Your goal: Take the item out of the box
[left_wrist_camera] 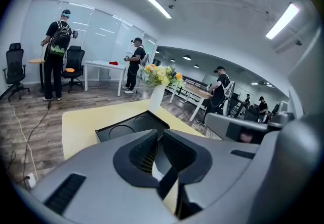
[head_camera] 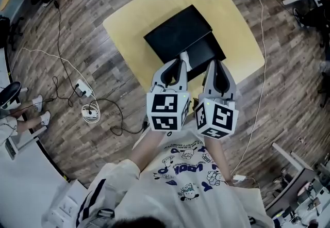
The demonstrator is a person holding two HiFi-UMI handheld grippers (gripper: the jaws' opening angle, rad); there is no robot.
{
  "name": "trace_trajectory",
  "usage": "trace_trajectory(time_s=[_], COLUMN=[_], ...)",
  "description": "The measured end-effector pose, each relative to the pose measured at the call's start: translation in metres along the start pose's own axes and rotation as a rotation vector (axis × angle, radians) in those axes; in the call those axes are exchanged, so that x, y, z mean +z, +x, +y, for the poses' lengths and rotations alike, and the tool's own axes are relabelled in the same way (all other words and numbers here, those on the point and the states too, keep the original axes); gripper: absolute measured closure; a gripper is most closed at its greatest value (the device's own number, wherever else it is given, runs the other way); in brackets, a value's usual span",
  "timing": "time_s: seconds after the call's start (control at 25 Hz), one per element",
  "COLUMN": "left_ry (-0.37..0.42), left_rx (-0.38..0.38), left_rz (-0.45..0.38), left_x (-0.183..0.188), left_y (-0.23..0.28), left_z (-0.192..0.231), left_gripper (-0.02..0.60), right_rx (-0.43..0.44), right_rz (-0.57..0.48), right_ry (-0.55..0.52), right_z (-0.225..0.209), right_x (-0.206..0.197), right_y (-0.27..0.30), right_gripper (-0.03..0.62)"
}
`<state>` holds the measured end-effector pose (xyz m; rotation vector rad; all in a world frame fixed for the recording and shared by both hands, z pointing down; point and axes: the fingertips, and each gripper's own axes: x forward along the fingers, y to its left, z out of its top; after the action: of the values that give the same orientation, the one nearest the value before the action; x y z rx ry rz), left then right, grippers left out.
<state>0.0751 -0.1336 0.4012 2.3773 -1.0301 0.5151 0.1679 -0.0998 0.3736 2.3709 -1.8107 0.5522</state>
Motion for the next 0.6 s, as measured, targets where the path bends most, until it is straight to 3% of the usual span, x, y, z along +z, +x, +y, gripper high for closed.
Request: trace_trajectory(time_s=[0.6], left_ry=[-0.127], left_rx=[0.078], left_rz=[0.165], left_x=[-0.042], left_y=[0.048], left_z=[0.005], left_gripper=[0.555], right_rx=[0.051], right_rz=[0.118], right_ry=[0.021], right_z=[-0.027], right_x=[-0.028], right_y=[0.048], right_gripper=[0.55])
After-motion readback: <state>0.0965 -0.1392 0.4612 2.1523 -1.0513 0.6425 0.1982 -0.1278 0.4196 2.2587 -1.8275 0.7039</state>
